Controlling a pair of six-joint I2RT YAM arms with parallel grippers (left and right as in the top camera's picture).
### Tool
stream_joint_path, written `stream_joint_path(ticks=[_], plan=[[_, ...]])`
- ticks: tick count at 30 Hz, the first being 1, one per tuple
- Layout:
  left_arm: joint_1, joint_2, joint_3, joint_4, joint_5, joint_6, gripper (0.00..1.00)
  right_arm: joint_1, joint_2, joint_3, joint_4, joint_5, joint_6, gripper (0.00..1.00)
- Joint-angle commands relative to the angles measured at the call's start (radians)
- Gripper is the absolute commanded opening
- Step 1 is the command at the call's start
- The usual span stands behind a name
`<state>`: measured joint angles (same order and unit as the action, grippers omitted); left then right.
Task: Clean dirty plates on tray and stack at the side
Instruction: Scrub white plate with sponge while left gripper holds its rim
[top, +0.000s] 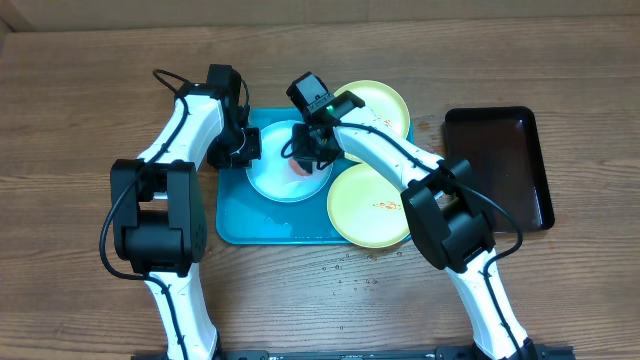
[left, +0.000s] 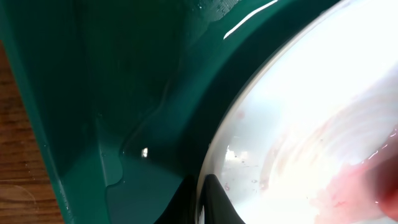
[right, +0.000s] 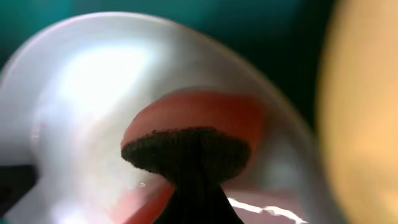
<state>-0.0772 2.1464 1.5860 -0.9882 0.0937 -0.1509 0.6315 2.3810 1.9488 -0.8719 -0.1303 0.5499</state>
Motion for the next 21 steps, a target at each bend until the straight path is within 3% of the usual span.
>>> stream_joint_path(ticks=[1,9,21], plan=[[-0.002,0.032,0.002,-0.002,-0.015,0.001,0.04,0.050,0.061,-0.002,0.022,-0.158,-0.002,0.04],[0.000,0.032,0.003,-0.002,0.004,0.004,0.04,0.065,0.088,0.010,0.002,-0.264,-0.053,0.04],[0.113,0.028,0.035,-0.064,0.379,0.174,0.04,0.062,0.088,0.025,-0.109,-0.158,-0.087,0.04]])
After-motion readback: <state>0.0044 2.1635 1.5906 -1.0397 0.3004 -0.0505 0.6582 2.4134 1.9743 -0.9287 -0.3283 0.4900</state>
